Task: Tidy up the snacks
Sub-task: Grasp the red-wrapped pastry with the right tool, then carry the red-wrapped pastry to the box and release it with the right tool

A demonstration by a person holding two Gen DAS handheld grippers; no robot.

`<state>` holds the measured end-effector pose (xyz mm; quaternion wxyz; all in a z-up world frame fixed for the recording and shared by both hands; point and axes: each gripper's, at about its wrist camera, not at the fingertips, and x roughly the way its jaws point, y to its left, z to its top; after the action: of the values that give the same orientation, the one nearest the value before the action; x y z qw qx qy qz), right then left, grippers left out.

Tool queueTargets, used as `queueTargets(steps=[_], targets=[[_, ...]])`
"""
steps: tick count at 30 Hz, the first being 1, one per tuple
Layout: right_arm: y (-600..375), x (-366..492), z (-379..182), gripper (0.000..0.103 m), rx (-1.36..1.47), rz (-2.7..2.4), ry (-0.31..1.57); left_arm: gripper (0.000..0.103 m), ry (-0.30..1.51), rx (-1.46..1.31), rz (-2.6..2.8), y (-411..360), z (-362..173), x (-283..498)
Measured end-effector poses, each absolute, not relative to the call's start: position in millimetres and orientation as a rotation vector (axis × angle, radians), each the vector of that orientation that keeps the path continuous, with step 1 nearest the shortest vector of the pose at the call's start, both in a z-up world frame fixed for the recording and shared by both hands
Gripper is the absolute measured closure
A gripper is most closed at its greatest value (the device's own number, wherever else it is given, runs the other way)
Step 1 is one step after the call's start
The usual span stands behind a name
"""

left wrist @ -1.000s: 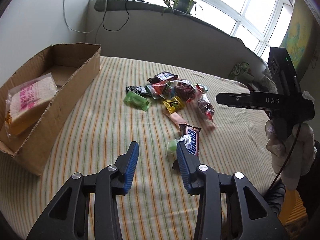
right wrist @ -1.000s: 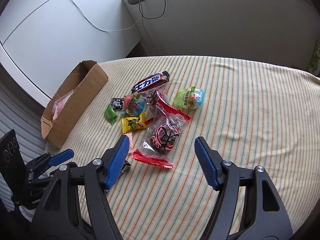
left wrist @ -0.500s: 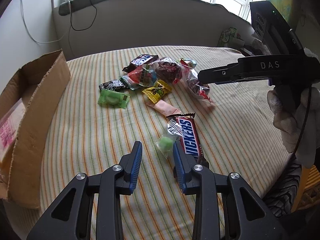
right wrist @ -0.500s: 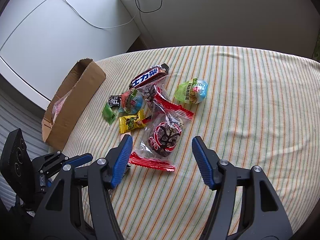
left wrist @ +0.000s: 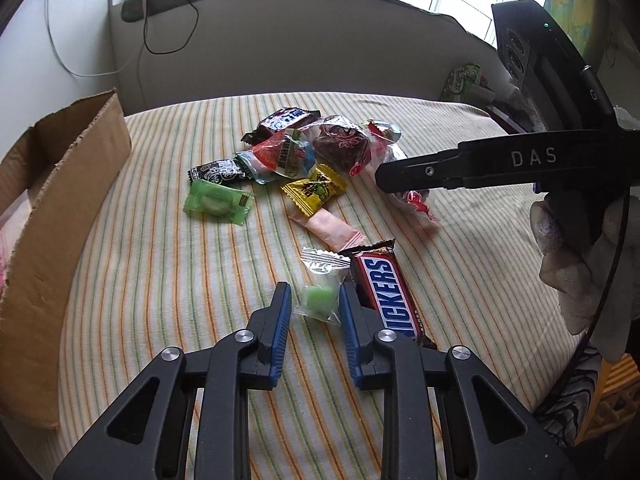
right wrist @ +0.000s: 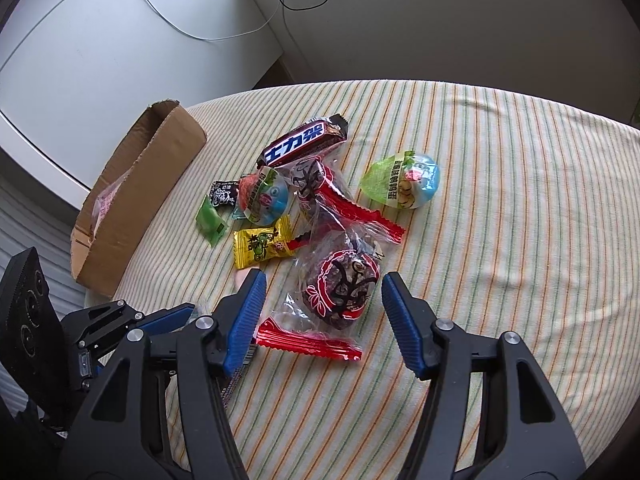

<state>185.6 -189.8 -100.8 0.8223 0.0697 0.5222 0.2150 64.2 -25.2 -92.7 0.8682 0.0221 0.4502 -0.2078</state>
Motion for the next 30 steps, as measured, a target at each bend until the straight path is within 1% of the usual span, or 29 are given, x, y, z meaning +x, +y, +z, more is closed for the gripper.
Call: queueTargets(steps=[1,3,5,8,18,30], targets=[[-189,188,-104,0.048,0.152,0.457,1.120,0.081,0.940,0.042,-0.435,-25,-93,64],[-188,190,-107,0.050,0.159,0.460,1.124,0.081,0.939,0.031,-0.436,-24,-93,64],[-187,191,-107,0.057,0.153,0.462,1.123,0.081,0.937,0.024,-0.436,-22,-92,63],[-187,190,-107,0.061,0.156,0.467,1.122,0.081,0.935,0.024,-0.437,-22,-91,61],[-197,176,-99,0.063,0.161,0.457,1.080,0.081,0.923,0.001,-0.434,-17,-87,53],[-190,159,-63,0.063,0.117,0.476,0.996,0.081,0.848,-0.045,-0.421,0,-58,42]])
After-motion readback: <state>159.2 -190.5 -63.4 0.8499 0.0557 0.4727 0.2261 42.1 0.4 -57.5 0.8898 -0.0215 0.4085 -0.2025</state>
